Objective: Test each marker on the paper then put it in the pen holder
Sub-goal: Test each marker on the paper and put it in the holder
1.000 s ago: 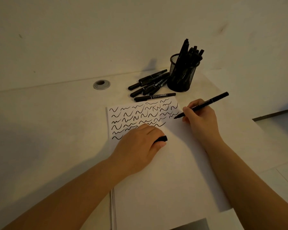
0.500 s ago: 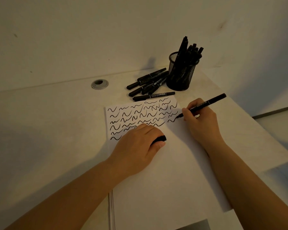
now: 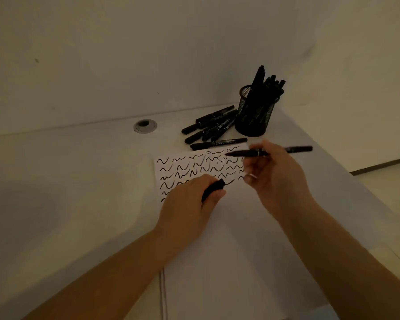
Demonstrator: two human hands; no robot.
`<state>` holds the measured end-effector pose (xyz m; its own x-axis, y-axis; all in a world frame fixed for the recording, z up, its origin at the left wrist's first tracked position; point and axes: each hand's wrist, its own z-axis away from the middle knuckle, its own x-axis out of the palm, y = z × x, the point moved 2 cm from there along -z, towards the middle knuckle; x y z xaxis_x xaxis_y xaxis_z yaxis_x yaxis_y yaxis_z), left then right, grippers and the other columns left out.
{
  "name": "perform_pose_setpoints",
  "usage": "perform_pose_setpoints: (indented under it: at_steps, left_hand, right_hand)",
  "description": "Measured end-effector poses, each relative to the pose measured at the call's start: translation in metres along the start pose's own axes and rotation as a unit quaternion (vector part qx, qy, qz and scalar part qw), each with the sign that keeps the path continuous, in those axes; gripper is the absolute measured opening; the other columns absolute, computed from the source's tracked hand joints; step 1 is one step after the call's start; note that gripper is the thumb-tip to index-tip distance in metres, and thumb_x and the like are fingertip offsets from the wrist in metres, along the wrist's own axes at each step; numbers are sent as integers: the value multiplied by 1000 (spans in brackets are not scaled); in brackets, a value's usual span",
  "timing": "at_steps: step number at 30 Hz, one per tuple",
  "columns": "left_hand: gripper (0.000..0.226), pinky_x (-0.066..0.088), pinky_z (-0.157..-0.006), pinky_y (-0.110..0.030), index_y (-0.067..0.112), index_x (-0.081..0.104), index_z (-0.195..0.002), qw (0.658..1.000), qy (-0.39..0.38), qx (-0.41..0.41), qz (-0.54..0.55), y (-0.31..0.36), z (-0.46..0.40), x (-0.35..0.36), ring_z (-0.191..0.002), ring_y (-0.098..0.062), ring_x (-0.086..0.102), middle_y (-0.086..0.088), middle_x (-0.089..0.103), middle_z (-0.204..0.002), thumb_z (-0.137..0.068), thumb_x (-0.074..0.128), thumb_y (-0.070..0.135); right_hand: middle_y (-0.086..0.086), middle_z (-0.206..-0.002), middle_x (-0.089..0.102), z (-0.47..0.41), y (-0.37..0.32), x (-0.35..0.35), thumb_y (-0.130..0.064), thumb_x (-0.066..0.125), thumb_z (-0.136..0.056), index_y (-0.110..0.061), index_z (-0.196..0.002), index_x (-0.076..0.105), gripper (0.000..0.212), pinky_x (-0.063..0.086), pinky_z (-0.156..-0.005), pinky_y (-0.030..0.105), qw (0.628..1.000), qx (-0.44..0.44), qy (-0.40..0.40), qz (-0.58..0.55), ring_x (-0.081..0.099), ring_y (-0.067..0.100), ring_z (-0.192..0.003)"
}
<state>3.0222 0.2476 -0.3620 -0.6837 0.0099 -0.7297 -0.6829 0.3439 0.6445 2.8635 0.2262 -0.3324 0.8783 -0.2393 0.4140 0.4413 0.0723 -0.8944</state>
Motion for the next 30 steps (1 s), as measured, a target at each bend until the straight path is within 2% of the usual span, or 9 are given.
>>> perform_pose_setpoints:
  at_steps: [3, 5, 10, 14, 19, 22, 25, 30]
  left_hand:
    - [23, 35, -65, -3, 23, 61, -104, 1000, 5, -2, 17, -1, 0, -1, -66, 2, 49, 8, 66, -92, -89, 51, 38]
    - [22, 36, -65, -3, 25, 62, -103, 1000, 6, -4, 16, -2, -1, -1, -63, 6, 47, 11, 64, -89, -88, 52, 39]
    - [23, 41, -68, -15, 27, 61, -104, 1000, 8, 7, 5, -3, -2, 1, -69, -1, 49, 10, 65, -92, -88, 52, 40]
    - [23, 47, -72, -25, 26, 61, -104, 1000, 7, 11, 7, -2, -4, 3, -75, -6, 54, 9, 65, -92, -88, 52, 41]
    - [22, 43, -63, -17, 27, 63, -103, 1000, 8, 14, 19, -4, -4, 3, -68, -2, 53, 10, 67, -88, -87, 55, 39]
    - [22, 34, -56, -10, 27, 64, -103, 1000, 4, 20, 20, -3, -3, 2, -61, 0, 49, 13, 63, -81, -87, 55, 39]
    - [21, 29, -54, -12, 28, 64, -101, 1000, 1, 27, 6, -1, -2, 3, -62, -2, 48, 14, 56, -74, -88, 53, 40]
    - [22, 27, -52, -13, 25, 64, -91, 998, 13, 50, 28, 0, -1, -1, -57, -4, 47, 14, 49, -62, -89, 51, 43]
  right_hand:
    - [0, -46, 57, 5, 21, -2, -18, 45, -93, -12, -72, 51, 23, 41, -43, 20, 999, -27, 43, -14, 50, 12, -44]
    - [0, -46, 57, 3, 29, -11, -14, 44, -93, -15, -71, 49, 22, 42, -43, 20, 997, -69, 35, 1, 49, 12, -43]
    - [0, -49, 58, -1, 33, -18, -17, 45, -88, -16, -71, 48, 17, 42, -43, 19, 995, -94, -30, 30, 50, 13, -43]
    - [1, -47, 57, -2, 34, -18, -14, 44, -92, -17, -69, 48, 23, 42, -43, 20, 995, -91, -10, 47, 49, 13, -43]
    - [3, -51, 59, 2, 33, -17, -17, 45, -94, -18, -71, 50, 24, 44, -49, 21, 993, -79, -14, 83, 50, 14, -47]
    - [2, -52, 61, 7, 31, -14, -19, 46, -94, -19, -70, 52, 25, 46, -51, 18, 985, -102, -41, 136, 52, 12, -49]
    - [-1, -52, 61, 12, 34, -9, -21, 48, -93, -21, -70, 56, 24, 45, -52, 15, 967, -123, -77, 211, 53, 8, -50]
    - [-4, -47, 54, 11, 34, -6, -20, 56, -88, -28, -65, 62, 24, 38, -48, 16, 964, -102, -149, 197, 45, 9, -45]
